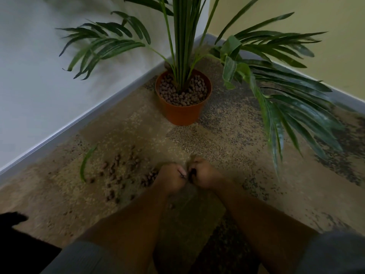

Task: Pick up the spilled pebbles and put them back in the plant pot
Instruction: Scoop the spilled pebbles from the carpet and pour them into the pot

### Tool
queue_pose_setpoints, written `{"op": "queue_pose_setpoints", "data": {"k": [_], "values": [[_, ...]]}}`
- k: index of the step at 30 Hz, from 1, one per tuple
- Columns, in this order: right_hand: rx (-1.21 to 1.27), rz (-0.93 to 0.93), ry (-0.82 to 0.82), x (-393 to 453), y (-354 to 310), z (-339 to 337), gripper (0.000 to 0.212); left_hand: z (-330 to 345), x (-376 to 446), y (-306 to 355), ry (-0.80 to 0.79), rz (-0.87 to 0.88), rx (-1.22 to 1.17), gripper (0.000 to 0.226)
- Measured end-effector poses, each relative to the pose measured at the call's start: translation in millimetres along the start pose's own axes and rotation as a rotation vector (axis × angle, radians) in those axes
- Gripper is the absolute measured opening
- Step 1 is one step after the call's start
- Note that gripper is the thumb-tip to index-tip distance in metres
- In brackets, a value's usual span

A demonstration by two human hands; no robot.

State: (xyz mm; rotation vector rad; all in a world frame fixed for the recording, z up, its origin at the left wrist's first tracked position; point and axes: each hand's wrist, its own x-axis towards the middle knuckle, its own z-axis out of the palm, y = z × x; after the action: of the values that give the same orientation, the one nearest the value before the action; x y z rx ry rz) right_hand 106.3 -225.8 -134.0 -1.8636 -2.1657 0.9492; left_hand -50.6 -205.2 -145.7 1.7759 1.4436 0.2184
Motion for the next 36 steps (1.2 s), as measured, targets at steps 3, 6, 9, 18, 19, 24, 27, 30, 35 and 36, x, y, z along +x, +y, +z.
{"op": "queue_pose_setpoints", "data": {"k": [3,6,9,18,19,24,27,30,35,36], "values": [[0.189,0.127,0.063,4.5,-1.1,-6.8,0.013,2.3,8.4,-0.9,0.07,-0.203,-0.208,0.007],[0.88,0.547,0.071,14.4,-7.1,-15.3,0.009,0.4,15.4,5.3,0.07,-0.473,-0.7,0.016],[1.513,0.701,0.04,19.9,-10.6,-23.9,0.016,-7.4,16.5,14.1,-0.013,-0.57,-1.052,0.006],[1.613,0.548,-0.118,23.7,-20.2,-21.0,0.022,-19.1,15.2,27.8,-0.135,-0.599,-1.435,0.02],[1.621,0.558,-0.103,25.5,-21.8,-21.0,0.024,-20.9,16.2,29.3,-0.127,-0.596,-1.447,0.019],[1.747,0.558,-0.004,34.1,-27.7,-27.0,0.028,-29.0,26.7,38.2,-0.046,-0.596,-1.434,0.029],[1.857,0.504,0.062,37.1,-36.4,-36.9,0.025,-36.8,37.5,50.0,0.028,-0.598,-1.429,0.032],[2.007,0.5,0.183,45.2,-47.7,-56.2,0.018,-50.9,48.8,64.7,0.116,-0.587,-1.528,0.026],[2.137,0.394,0.368,69.2,-72.7,-107.7,0.035,-92.4,66.3,96.6,0.246,-0.457,-1.714,0.014],[2.165,0.364,0.399,73.5,-76.8,-118.2,0.043,-103.2,68.1,104.4,0.261,-0.413,-1.744,0.012]]}}
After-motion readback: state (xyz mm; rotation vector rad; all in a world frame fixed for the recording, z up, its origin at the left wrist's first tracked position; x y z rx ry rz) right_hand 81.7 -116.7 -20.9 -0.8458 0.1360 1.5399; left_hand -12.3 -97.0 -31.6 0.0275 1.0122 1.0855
